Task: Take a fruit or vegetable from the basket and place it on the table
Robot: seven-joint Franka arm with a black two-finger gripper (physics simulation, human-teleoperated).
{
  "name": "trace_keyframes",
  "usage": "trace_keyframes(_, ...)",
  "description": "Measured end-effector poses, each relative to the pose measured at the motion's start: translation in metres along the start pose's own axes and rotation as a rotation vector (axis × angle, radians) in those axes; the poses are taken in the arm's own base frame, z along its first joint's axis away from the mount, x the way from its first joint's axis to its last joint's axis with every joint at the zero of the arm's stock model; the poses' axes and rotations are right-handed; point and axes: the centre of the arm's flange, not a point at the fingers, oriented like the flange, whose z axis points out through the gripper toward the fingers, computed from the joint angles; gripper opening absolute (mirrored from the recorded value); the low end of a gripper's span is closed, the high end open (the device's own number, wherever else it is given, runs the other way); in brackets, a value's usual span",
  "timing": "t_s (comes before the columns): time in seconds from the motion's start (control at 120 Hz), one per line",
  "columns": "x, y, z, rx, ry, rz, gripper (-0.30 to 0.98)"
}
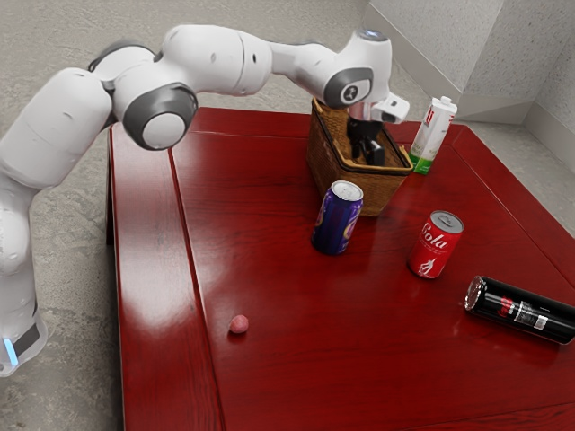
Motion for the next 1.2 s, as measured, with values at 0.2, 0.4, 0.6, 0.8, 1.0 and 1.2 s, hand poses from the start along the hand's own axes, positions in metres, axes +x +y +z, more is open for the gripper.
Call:
trace_keyframes(0.2,0.002,-0.010,0.036,-0.003,-0.020,-0.007,0.66)
trace_keyframes(0.4,0.002,-0.017,0.053,0.004,-0.014,-0.008,0.66)
trace_keyframes(0.6,0.008,-0.018,0.065,0.006,0.003,0.000,0.66)
trace_keyframes(0.8,0.008,-0.020,0.074,0.004,-0.001,0.000,0.57)
trace_keyframes(1.0,0.008,-0.021,0.073,0.008,0.002,0.000,0.37)
trace_keyframes(1.2,0.007,-0.023,0.063,0.016,-0.003,-0.002,0.33)
